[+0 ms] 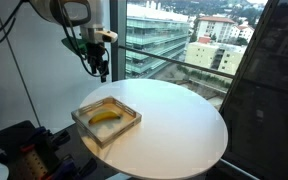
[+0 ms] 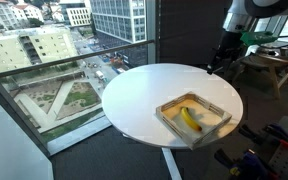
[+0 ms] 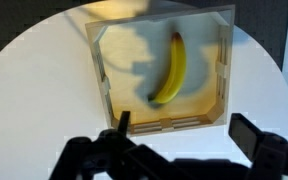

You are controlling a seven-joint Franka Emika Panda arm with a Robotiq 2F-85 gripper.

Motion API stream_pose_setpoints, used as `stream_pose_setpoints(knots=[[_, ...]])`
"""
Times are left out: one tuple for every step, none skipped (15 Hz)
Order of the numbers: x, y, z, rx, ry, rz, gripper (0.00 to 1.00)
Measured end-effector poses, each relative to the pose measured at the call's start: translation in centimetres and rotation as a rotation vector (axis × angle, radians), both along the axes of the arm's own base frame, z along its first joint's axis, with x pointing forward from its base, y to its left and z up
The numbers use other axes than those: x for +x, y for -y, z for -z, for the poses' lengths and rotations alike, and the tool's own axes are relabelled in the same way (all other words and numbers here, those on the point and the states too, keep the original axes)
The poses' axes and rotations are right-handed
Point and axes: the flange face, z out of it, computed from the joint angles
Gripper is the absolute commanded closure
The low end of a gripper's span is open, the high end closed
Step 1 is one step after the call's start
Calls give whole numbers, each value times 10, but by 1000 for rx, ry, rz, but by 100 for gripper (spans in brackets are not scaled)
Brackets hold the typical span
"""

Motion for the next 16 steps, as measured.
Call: stream_pose_setpoints(knots=[[-2, 0, -1, 0, -4, -7, 0], [-4, 0, -1, 1, -12, -12, 0], [-7, 0, -2, 1, -19, -16, 0], [-9, 0, -3, 2, -27, -17, 0], [-11, -1, -4, 3, -35, -18, 0], [-13, 0, -5, 4, -42, -18, 0], [-16, 0, -5, 5, -49, -18, 0], [-18, 0, -5, 5, -55, -18, 0], [-20, 0, -6, 6, -62, -17, 0], [-21, 1, -6, 7, -68, -17, 0], [-23, 1, -6, 7, -73, -16, 0], [-24, 1, -6, 8, -78, -16, 0], [-25, 2, -6, 8, -83, -15, 0], [-26, 2, -6, 9, -88, -13, 0], [-26, 3, -6, 9, -92, -12, 0], [-27, 4, -6, 10, -94, -10, 0]])
